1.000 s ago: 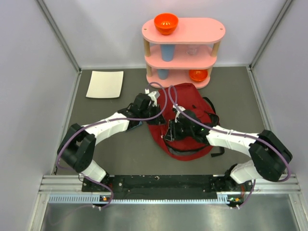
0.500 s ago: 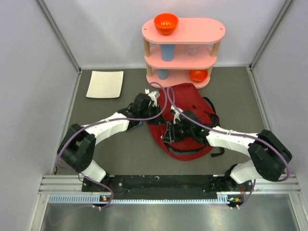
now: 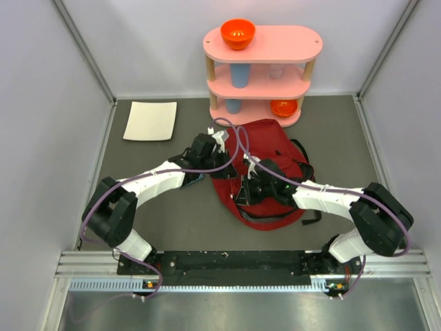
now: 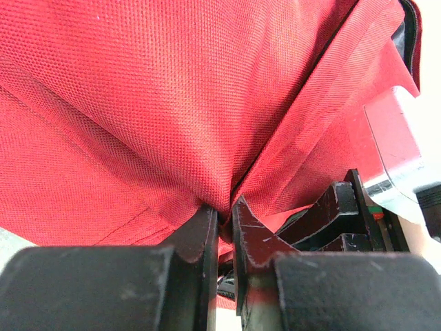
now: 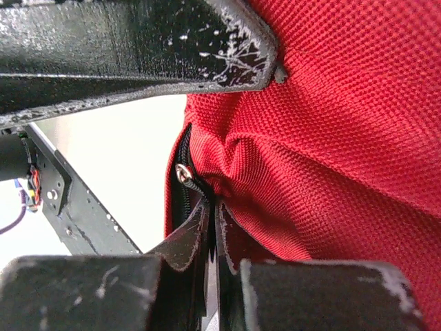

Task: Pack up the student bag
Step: Zip the student bag at the center of the board.

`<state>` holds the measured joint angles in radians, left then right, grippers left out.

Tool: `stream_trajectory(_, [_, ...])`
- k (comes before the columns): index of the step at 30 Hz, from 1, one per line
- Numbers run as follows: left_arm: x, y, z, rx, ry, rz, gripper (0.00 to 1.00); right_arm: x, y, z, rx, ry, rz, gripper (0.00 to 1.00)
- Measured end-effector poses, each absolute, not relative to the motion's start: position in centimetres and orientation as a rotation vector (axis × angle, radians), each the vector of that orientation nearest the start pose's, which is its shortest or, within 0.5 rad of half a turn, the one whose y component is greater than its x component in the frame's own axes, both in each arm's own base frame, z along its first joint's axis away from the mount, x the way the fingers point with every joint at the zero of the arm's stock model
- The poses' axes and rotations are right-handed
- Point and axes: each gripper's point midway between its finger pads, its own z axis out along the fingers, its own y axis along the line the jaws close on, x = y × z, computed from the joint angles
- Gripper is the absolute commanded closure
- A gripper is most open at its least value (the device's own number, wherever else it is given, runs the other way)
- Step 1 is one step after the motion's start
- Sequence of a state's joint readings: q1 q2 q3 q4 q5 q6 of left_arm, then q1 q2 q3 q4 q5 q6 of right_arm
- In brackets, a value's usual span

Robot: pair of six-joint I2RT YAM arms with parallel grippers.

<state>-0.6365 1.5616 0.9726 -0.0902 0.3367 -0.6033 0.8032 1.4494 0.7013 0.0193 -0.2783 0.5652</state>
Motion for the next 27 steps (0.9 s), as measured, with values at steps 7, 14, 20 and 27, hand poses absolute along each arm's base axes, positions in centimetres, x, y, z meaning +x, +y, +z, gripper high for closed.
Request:
stream_trajectory(7, [28.5,-31.0,11.9,0.236,2.408,-1.002,0.74,19.8,30.8,7.6,-0.456,2.438,0.992,1.00])
stream_trajectory(14, [28.3,-30.8,12.3,0.242,2.403,-0.998,0.22,19.5,30.4,9.8,-0.463,2.389,1.010,1.00])
stream_trajectory(20, [28.1,-29.1,14.7,0.191,2.332,-0.942,0.12,19.4,30.1,9.4,-0.454,2.403,0.994,1.00])
stream_trajectory(27, [26.0,-25.7,13.1,0.061,2.341,-0.857,0.10,19.3,30.2,9.4,-0.442,2.409,1.002,1.00])
